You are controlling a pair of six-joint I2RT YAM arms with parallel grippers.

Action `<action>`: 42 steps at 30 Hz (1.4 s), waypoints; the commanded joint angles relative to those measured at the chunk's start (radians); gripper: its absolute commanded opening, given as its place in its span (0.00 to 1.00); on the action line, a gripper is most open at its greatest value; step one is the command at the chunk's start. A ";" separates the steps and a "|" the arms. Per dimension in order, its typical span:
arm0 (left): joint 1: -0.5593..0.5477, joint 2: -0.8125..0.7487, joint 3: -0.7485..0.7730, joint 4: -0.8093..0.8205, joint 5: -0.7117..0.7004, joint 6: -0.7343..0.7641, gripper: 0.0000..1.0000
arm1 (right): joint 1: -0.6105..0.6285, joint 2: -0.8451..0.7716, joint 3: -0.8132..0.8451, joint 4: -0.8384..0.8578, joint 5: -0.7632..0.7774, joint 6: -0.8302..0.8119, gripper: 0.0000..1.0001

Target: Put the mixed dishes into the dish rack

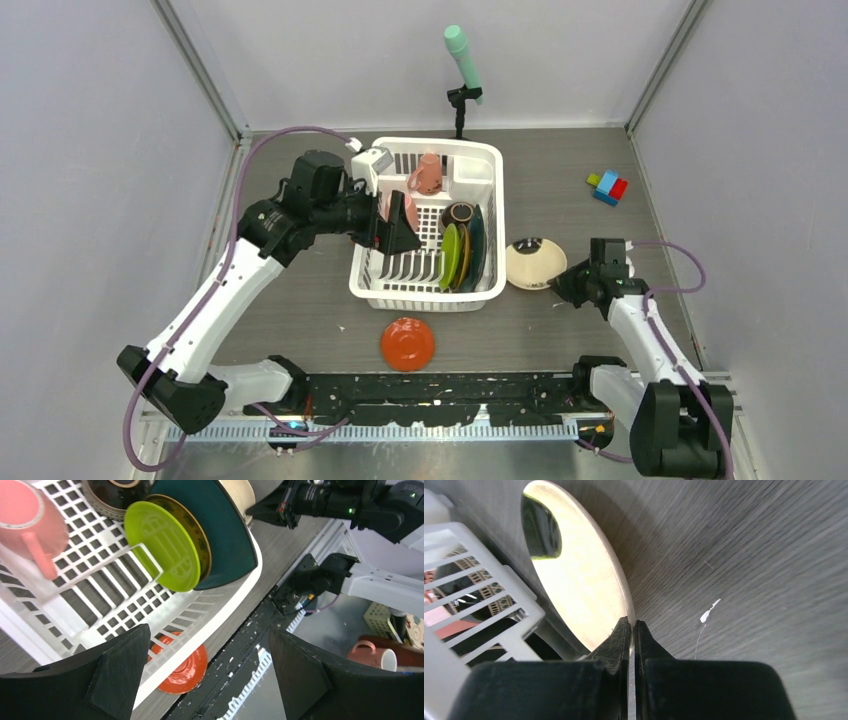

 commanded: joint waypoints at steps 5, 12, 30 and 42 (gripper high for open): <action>-0.033 -0.078 -0.100 0.291 0.180 -0.027 0.87 | -0.007 -0.082 0.388 -0.428 0.176 -0.072 0.00; -0.109 -0.102 -0.170 0.459 0.119 0.023 0.86 | -0.006 0.088 0.884 -0.841 0.252 -0.168 0.00; -0.336 -0.023 -0.133 0.682 -0.005 1.016 0.84 | -0.004 0.176 1.194 -0.854 -0.299 -0.122 0.00; -0.458 0.156 -0.002 0.681 -0.144 1.313 0.95 | 0.006 0.179 1.151 -0.793 -0.446 -0.044 0.00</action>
